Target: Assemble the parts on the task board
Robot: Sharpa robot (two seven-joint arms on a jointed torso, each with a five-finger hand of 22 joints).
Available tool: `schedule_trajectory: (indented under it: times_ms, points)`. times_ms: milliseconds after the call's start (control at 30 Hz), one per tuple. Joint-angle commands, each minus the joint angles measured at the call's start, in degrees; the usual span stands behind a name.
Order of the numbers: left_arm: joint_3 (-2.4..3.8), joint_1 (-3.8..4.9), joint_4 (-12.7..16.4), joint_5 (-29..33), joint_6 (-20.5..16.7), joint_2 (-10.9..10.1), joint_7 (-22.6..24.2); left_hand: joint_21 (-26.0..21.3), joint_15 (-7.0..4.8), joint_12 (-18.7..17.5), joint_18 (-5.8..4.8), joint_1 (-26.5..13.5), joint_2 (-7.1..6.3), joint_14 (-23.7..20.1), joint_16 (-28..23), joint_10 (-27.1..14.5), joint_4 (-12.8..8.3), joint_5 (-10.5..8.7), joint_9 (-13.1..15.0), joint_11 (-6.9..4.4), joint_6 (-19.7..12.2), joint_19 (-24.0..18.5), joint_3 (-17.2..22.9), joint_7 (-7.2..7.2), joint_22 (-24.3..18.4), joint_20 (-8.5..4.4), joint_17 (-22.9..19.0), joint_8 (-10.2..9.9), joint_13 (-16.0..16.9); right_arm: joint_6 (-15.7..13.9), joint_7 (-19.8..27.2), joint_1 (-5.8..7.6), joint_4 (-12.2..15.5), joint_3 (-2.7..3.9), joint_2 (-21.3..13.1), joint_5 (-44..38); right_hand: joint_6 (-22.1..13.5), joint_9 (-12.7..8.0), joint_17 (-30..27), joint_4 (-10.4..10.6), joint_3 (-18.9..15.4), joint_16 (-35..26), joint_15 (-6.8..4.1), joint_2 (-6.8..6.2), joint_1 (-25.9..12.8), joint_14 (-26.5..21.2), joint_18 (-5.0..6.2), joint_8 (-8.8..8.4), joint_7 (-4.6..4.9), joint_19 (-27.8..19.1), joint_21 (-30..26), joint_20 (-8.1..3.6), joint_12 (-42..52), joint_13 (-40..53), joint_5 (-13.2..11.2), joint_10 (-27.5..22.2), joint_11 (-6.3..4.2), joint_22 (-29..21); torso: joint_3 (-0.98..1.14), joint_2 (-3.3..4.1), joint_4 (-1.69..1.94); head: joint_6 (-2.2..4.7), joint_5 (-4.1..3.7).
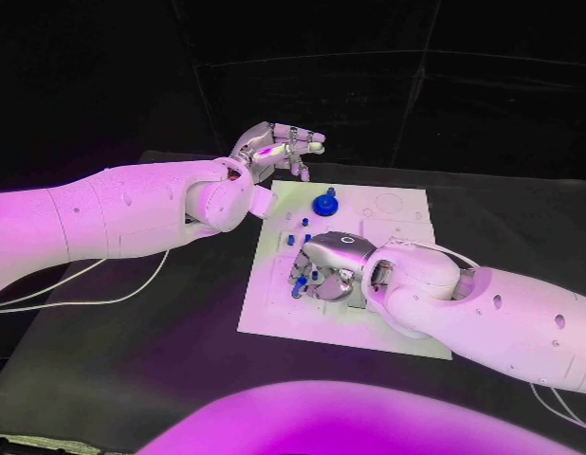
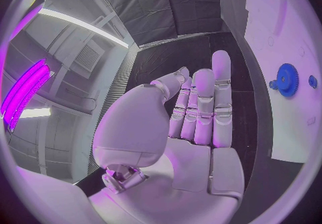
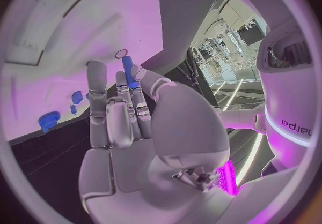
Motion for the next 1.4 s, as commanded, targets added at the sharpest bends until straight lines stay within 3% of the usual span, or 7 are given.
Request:
schedule_trajectory:
  times_ms: [33, 467, 700, 1000, 1400]
  points:
    - [0.02, 0.09, -0.04, -0.39, 0.61, 0.03, 0.43, -0.22, 0.23, 0.29, 0.75, 0.13, -0.04, -0.19, 0.28, -0.36, -0.27, 0.16, -0.08, 0.1, -0.27, -0.21, -0.22, 0.25, -0.09, 0.19, -0.04, 0.16, -0.09, 2.01, 0.01, 0.02, -0.27, -0.01, 0.19, -1.14, 0.05, 0.1, -0.05, -0.17, 0.31, 0.03, 0.07, -0.03, 0.28, 2.2, 0.31, -0.08, 0.34, -0.51, 0.2, 0.05, -0.22, 0.04, 0.2, 0.59, -0.46, -0.05, -0.03, 0.03, 0.01, 0.01, 0.09]
    - [0.02, 0.09, -0.02, -0.39, 0.65, -0.04, 0.34, -0.23, 0.28, 0.36, 0.74, 0.1, -0.04, -0.24, 0.29, -0.43, -0.27, 0.15, -0.08, 0.16, -0.35, -0.21, -0.25, 0.33, -0.1, 0.22, -0.18, 0.16, -0.09, 2.26, -2.29, -0.11, -0.97, -0.06, 0.8, -3.33, -0.02, 0.09, -0.13, -0.2, 0.57, -0.01, 0.11, 0.1, 0.25, 2.17, 0.34, -0.14, 0.37, -0.65, 0.16, 0.09, -0.34, 0.05, 0.23, 0.55, -0.43, -0.17, -0.05, 0.0, 0.03, 0.01, 0.32]
    - [0.02, 0.09, 0.02, -0.39, 0.69, -0.06, 0.28, -0.23, 0.28, 0.36, 0.74, 0.1, -0.04, -0.24, 0.29, -0.43, -0.27, 0.15, -0.08, 0.16, -0.35, -0.21, -0.25, 0.33, -0.1, 0.22, -0.18, 0.16, -0.09, 2.61, -3.45, -0.15, -0.87, -1.46, 1.11, -4.69, -0.05, 0.09, -0.17, -0.23, 0.65, -0.03, 0.12, 0.07, 0.21, 2.16, 0.34, -0.16, 0.38, -0.69, 0.18, 0.1, -0.39, 0.05, 0.11, 0.54, -0.42, -0.16, -0.07, -0.06, -0.08, 0.01, 0.37]
    - [0.02, 0.1, 0.13, -0.39, 0.71, -0.2, 0.19, -0.23, 0.28, 0.36, 0.74, 0.1, -0.04, -0.24, 0.29, -0.43, -0.27, 0.15, -0.08, 0.16, -0.35, -0.21, -0.25, 0.33, -0.1, 0.22, -0.18, 0.16, -0.09, 1.96, -3.59, -0.16, -1.02, -1.83, 1.55, -5.47, -0.4, 0.04, -0.44, -0.35, 0.86, -0.17, 0.22, -0.25, -0.13, 2.07, 0.46, -0.33, 0.5, -1.18, -0.12, 0.19, -0.74, 0.03, 0.06, 0.24, -0.28, -0.84, -0.04, -0.04, -0.01, 0.01, 0.3]
    - [0.02, 0.1, 0.19, -0.39, 0.7, -0.27, 0.17, -0.23, 0.28, 0.36, 0.74, 0.1, -0.04, -0.24, 0.29, -0.43, -0.27, 0.15, -0.08, 0.16, -0.35, -0.21, -0.25, 0.33, -0.1, 0.22, -0.18, 0.16, -0.09, 1.35, -2.42, -0.16, -0.9, -1.88, 2.05, -5.43, -4.43, -0.22, -0.41, 0.35, -0.64, -0.07, 1.34, -3.26, -3.46, 1.98, 0.53, -0.69, 1.32, -1.99, -0.42, 1.21, -3.16, -0.08, 1.84, -3.86, 0.98, -1.48, -0.03, -0.01, -0.03, 0.01, 0.47]
